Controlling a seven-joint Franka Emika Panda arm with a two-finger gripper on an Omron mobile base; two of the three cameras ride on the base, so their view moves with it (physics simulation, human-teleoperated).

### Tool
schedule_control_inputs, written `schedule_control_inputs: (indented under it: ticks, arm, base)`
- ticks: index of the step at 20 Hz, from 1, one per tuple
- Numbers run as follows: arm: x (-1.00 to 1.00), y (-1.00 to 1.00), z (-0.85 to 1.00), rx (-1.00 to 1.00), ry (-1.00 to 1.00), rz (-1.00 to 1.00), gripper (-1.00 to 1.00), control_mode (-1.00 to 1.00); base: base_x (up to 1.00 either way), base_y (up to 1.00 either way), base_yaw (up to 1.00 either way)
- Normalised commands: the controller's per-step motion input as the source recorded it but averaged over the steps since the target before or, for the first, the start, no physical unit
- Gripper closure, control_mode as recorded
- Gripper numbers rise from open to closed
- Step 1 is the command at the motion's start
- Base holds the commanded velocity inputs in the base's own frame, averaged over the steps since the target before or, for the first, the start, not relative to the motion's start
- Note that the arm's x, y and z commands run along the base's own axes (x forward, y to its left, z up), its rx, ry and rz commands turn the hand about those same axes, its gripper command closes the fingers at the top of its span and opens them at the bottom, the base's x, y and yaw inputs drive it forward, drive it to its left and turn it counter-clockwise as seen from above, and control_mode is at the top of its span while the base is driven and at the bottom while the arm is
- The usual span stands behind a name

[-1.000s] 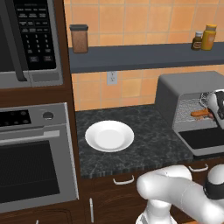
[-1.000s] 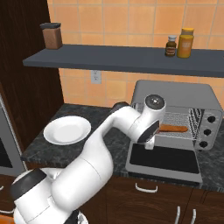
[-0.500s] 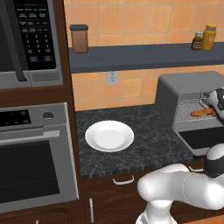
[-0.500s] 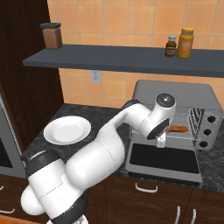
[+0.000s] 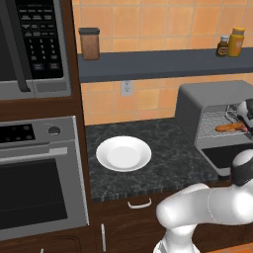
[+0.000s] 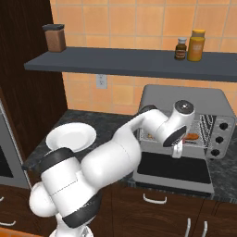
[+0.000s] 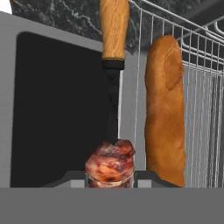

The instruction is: Pick up the kebab skewer and baguette bread, and place them inside the toaster oven. Close the toaster oven door and start by setting the timer.

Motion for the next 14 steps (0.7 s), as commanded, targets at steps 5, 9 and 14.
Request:
schedule_control_inputs:
  ticks: [5, 9, 14]
  arm:
    - [0.28, 0.00, 0.00, 0.00, 0.07, 0.00, 1.00, -1.00]
    - [0.18, 0.00, 0.00, 0.00, 0.04, 0.00, 1.00, -1.00]
    - [0.18, 0.00, 0.00, 0.00, 0.02, 0.00, 1.00, -1.00]
  base:
    - [0.00, 0.00, 0.00]
    - [0.00, 0.00, 0.00]
    - [0.00, 0.00, 0.00]
